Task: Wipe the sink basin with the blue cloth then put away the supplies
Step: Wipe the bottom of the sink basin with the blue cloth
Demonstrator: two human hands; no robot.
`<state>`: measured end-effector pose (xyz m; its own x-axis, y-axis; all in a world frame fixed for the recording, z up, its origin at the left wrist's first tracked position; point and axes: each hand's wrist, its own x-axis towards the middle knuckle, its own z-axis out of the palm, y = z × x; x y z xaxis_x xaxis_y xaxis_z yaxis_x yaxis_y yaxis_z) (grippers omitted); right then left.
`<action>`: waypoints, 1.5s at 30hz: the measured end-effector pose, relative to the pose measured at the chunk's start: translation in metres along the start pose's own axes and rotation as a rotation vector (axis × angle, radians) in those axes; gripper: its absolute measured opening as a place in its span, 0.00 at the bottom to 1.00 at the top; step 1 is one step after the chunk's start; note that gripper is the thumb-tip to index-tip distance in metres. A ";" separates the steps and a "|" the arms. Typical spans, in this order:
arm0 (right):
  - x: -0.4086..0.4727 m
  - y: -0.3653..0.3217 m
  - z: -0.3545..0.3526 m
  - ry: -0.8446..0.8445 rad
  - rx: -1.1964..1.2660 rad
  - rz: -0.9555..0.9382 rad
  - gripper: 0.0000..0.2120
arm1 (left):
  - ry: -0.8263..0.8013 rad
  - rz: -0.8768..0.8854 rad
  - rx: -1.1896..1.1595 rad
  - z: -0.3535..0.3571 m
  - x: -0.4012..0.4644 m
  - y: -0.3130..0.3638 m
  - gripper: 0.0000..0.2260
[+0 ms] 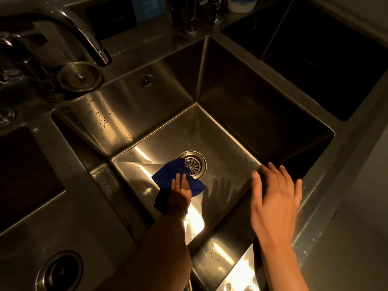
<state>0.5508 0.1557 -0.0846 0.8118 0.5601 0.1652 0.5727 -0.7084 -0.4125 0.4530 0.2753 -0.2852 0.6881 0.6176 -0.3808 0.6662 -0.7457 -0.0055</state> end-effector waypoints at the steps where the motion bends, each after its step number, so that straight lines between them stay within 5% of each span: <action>1: 0.000 0.000 0.000 -0.002 -0.004 -0.002 0.24 | 0.000 0.008 -0.033 0.001 0.002 -0.001 0.16; 5: 0.000 0.000 0.000 -0.006 -0.008 -0.004 0.25 | -0.199 -0.132 -0.126 0.014 0.009 -0.004 0.26; 8: 0.000 0.000 0.001 -0.002 0.000 -0.004 0.27 | -0.197 -0.197 -0.167 0.009 0.007 -0.004 0.31; 23: 0.000 0.000 0.000 -0.006 0.000 0.000 0.25 | -0.186 -0.238 -0.219 0.011 0.022 -0.011 0.21; 45: 0.000 0.000 -0.001 -0.006 -0.010 -0.007 0.24 | -0.155 -0.280 -0.069 0.007 0.059 -0.047 0.28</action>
<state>0.5509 0.1557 -0.0839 0.8069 0.5679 0.1623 0.5796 -0.7085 -0.4025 0.4599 0.3453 -0.3134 0.4267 0.7473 -0.5094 0.8452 -0.5299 -0.0694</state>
